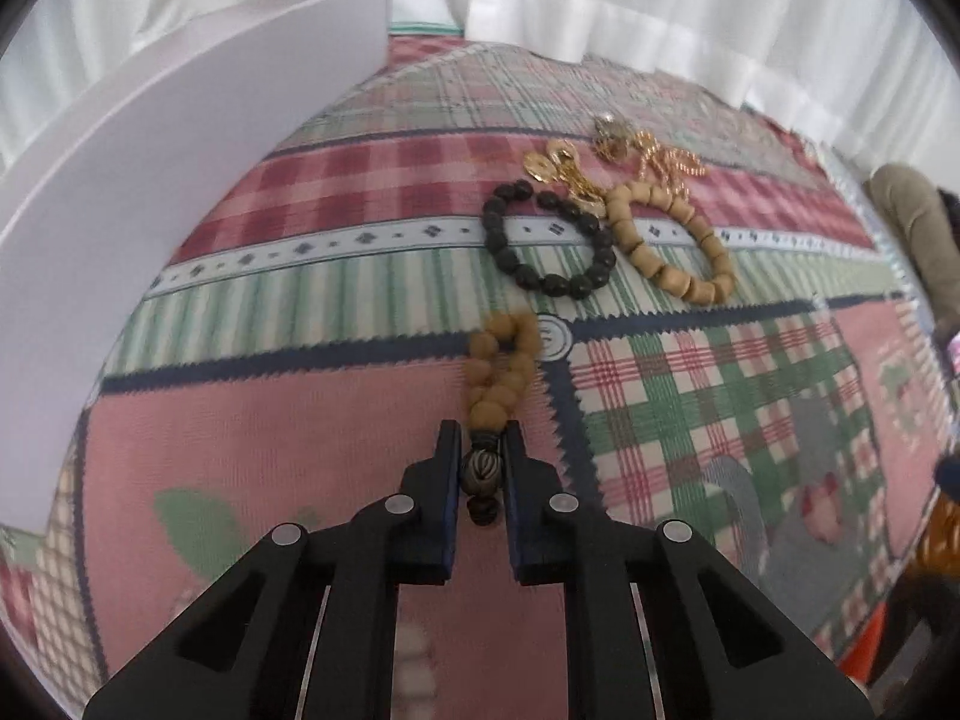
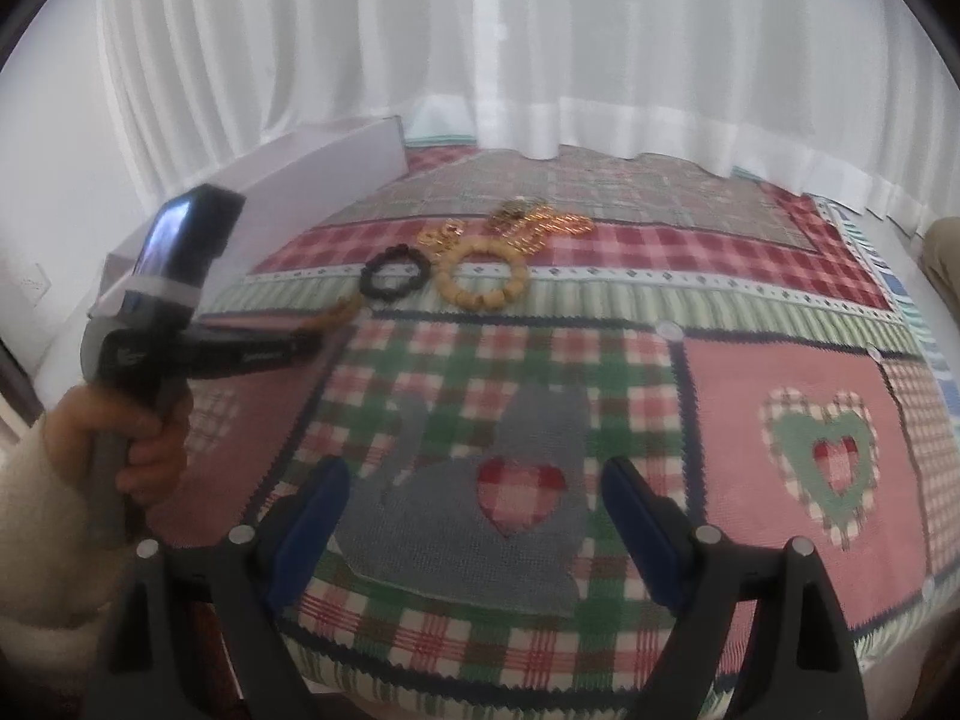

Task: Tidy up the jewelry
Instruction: 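Grasp the small brown bead bracelet with the left tool while the right tool grasps the large wooden bead bracelet, then carry both bead bracelets over the white box and open both tools to drop them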

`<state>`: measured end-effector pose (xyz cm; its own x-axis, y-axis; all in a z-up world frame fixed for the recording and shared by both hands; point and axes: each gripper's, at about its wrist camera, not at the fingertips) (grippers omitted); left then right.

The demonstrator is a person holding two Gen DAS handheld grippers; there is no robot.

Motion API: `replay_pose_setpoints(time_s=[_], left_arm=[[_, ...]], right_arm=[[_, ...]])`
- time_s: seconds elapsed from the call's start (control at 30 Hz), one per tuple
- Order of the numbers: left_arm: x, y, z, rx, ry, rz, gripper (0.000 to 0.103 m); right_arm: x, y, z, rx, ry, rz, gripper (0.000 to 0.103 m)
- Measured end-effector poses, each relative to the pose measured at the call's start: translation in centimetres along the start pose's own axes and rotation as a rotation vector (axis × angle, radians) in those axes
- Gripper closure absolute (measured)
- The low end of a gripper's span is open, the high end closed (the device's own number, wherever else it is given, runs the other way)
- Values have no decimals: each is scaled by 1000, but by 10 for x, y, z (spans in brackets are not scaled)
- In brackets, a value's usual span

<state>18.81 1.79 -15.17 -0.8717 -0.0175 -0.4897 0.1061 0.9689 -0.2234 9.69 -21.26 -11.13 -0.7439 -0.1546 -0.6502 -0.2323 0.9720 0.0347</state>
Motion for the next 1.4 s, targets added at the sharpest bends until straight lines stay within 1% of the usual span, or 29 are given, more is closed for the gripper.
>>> replay_pose_setpoints(time_s=[0.1,0.2,0.23,0.3,0.33,0.37,0.4,0.43,0.6,0.7,0.77,0.8,0.83,0.87,0.9,0.93,1.03,1.1,1.23,1.4], left_arm=[[6,15,-21,19,-27,-23,92],[13,31,-37,10,-39,-53,92],[15,37,-41,8,-41,-65,92],[20,45,-47,5,-44,-83,92],[23,49,-49,4,-44,-90,92],[25,52,-51,1,-44,-97,92],[26,54,-53,-2,-44,-101,92],[27,55,-54,-6,-43,-106,92],[27,56,-63,-37,-53,-105,91],[26,54,-66,-59,-60,-92,91],[24,53,-67,-62,-62,-88,91],[24,53,-67,-62,-63,-87,91],[24,52,-68,-63,-63,-85,91],[24,51,-68,-66,-63,-83,91],[24,51,-68,-68,-62,-82,91],[24,50,-68,-72,-60,-79,91],[23,48,-72,-93,-66,-76,92],[22,48,-78,-97,-74,-76,92],[18,45,-90,-108,-98,-70,92],[15,44,-106,-111,-122,-69,92]], right_arm=[[-20,2,12,4,-6,-42,15],[-40,6,33,10,-9,-100,15],[-47,9,42,1,0,-126,15],[-65,18,65,-60,31,-185,17],[-72,21,74,-84,51,-204,25],[-82,27,90,-111,85,-234,40],[-89,31,101,-119,106,-255,47],[-95,38,113,-125,129,-284,51],[-107,55,160,-96,210,-376,51],[-107,59,177,-84,239,-392,51],[-108,57,183,-92,246,-372,51],[-110,55,184,-98,244,-364,51],[-111,54,184,-100,247,-353,55],[-112,52,184,-96,247,-350,63],[-113,51,183,-92,249,-348,80],[-113,49,182,-87,253,-343,87],[-118,43,170,-93,239,-310,87],[-122,37,156,-129,223,-254,88],[-134,21,120,-226,200,-120,88],[-142,15,84,-378,231,6,88]])
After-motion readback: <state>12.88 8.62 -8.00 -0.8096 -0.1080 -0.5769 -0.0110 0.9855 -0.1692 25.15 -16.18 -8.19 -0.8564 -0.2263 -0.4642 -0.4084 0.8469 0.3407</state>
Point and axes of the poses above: each gripper's, at about its wrist camera, not at the fingertips, and z roughly the way its jaws point, y to its left, x to its underside, and after that the axes turned 7 degrees about x, right-handed
